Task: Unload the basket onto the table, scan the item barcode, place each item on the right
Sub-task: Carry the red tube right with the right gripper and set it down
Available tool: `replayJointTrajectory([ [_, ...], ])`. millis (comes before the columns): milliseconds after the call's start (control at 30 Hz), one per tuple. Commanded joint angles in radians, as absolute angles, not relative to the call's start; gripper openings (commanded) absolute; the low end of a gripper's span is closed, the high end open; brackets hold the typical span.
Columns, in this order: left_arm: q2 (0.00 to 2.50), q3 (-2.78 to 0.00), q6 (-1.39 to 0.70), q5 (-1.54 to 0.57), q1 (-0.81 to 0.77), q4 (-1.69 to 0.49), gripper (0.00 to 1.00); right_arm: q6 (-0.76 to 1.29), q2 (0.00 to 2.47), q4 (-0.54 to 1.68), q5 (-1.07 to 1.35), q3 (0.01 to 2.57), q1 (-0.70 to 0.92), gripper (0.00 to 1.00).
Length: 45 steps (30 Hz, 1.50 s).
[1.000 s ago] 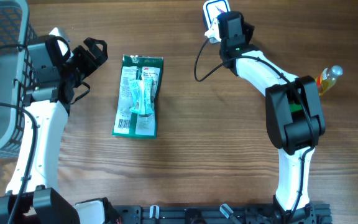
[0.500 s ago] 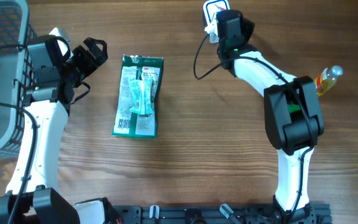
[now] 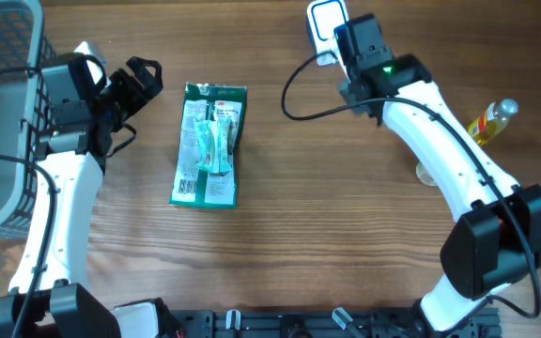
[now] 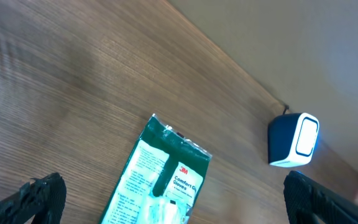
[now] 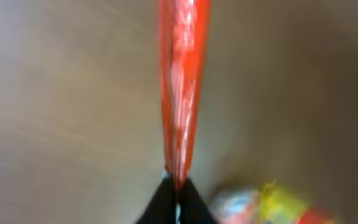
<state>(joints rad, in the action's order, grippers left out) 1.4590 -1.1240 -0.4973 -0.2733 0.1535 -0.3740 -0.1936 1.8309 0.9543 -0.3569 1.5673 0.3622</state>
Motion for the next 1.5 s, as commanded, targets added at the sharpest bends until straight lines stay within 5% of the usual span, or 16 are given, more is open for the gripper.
replayJointTrajectory([
  [0, 1.455, -1.128, -0.475, -0.268, 0.16, -0.372, 1.0, 0.143, 1.834, 1.095, -0.067, 1.507, 0.326, 0.04],
  [267, 1.455, -1.128, -0.475, -0.268, 0.16, -0.372, 1.0, 0.233, 1.835, 1.052, -0.111, 1.282, 0.313, 0.05],
  [333, 1.455, -1.128, -0.475, -0.268, 0.16, -0.372, 1.0, 0.236, 1.835, 1.024, -0.133, 1.258, 0.313, 0.47],
  [400, 1.455, -1.128, -0.475, -0.268, 0.16, -0.373, 1.0, 0.236, 1.835, 0.955, -0.133, 1.254, 0.314, 0.48],
  [467, 1.455, -1.128, -0.475, -0.268, 0.16, -0.372, 1.0, 0.235, 1.835, 0.889, -0.134, 1.254, 0.314, 0.48],
  [600, 1.455, -1.128, -0.475, -0.268, 0.16, -0.372, 1.0, 0.237, 1.851, 0.781, -0.07, 1.252, 0.314, 0.11],
  [700, 1.455, -1.128, -0.475, -0.268, 0.16, -0.372, 1.0, 0.239, 1.879, 0.75, -0.069, 1.248, 0.315, 0.07],
  [1233, 1.455, -1.128, -0.475, -0.268, 0.16, -0.376, 1.0, 0.261, 2.037, 0.816, -0.191, 1.248, 0.191, 0.1],
  [1467, 1.455, -1.128, -0.475, -0.268, 0.16, -0.376, 1.0, 0.16, 2.036, 0.786, -0.034, 1.257, 0.111, 0.13],
])
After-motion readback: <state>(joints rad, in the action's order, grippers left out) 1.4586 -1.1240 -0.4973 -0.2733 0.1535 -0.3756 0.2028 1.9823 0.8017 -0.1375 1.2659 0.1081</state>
